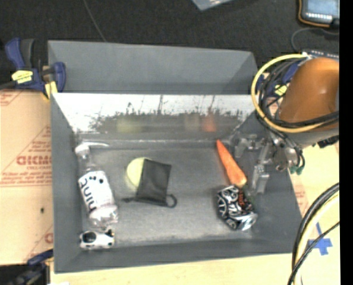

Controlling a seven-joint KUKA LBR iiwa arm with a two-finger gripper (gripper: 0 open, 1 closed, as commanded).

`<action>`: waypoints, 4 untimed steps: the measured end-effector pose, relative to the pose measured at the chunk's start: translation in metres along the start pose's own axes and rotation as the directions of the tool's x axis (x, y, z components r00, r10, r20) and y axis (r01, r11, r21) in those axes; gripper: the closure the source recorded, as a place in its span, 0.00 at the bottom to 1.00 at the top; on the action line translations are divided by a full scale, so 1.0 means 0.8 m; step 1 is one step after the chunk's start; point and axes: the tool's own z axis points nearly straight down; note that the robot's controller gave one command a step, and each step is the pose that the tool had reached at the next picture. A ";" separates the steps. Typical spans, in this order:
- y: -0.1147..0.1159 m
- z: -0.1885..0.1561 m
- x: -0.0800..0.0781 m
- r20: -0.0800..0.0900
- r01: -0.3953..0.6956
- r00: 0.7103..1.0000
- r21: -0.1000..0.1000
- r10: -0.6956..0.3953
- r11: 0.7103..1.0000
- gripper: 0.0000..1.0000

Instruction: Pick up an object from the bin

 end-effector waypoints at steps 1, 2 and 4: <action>0.000 0.000 0.000 0.000 0.001 1.000 0.000 -0.001 1.000 0.00; -0.002 0.032 0.011 0.008 0.041 0.999 0.002 -0.041 0.999 0.00; 0.033 0.090 0.051 0.004 0.171 0.985 0.002 -0.171 0.985 0.00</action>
Offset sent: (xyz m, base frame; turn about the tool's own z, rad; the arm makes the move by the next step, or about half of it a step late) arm -0.0255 -0.0028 -0.0671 -0.1022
